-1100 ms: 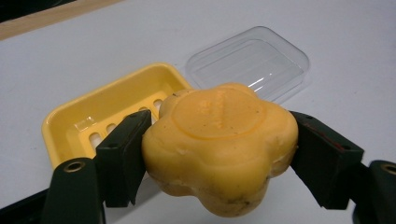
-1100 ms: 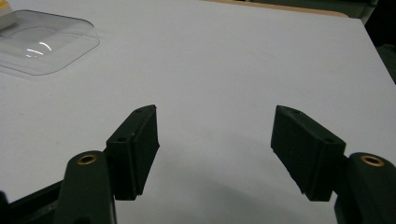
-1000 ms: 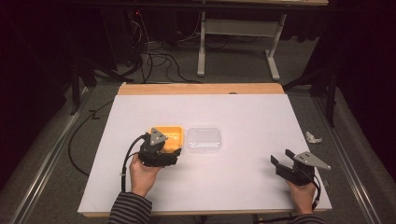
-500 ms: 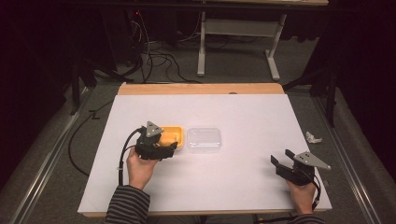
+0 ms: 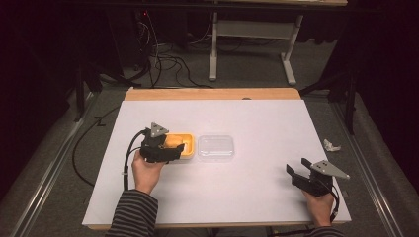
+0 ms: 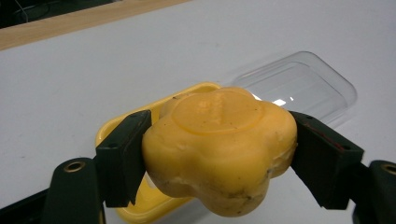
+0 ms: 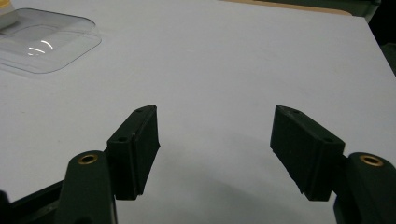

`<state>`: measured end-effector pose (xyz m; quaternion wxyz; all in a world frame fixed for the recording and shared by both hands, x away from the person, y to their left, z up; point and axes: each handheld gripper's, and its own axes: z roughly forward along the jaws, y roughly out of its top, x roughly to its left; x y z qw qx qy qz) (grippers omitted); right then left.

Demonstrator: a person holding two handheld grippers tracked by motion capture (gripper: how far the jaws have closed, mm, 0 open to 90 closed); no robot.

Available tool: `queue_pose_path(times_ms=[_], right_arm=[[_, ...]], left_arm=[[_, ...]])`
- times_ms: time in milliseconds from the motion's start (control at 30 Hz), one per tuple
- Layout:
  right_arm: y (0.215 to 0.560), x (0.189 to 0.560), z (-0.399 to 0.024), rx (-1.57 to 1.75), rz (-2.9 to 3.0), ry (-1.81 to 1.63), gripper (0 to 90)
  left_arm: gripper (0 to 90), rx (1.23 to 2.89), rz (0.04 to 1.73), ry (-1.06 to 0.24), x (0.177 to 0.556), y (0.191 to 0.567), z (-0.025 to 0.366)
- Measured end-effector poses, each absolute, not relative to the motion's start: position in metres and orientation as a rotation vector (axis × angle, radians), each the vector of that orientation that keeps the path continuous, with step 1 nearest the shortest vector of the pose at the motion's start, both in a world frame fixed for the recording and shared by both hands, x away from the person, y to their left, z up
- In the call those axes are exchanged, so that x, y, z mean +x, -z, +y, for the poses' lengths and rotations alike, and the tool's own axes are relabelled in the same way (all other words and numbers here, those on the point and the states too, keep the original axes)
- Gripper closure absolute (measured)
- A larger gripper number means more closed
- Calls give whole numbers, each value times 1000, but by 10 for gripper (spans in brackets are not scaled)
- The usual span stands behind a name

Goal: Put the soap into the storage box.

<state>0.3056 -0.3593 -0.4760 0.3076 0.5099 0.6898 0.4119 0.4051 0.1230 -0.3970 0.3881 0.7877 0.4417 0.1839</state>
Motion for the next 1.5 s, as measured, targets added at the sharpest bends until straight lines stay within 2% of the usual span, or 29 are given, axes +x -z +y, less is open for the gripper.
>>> queue_pose_path(times_ms=[400, 1500], right_arm=[[476, 305, -359, 1350, 1819, -1089, 329], [476, 305, -360, 1339, 1818, -1101, 327]], left_arm=[[261, 2023, 1151, -523, 419, 408, 121], [261, 2031, 1215, -495, 444, 433, 114]])
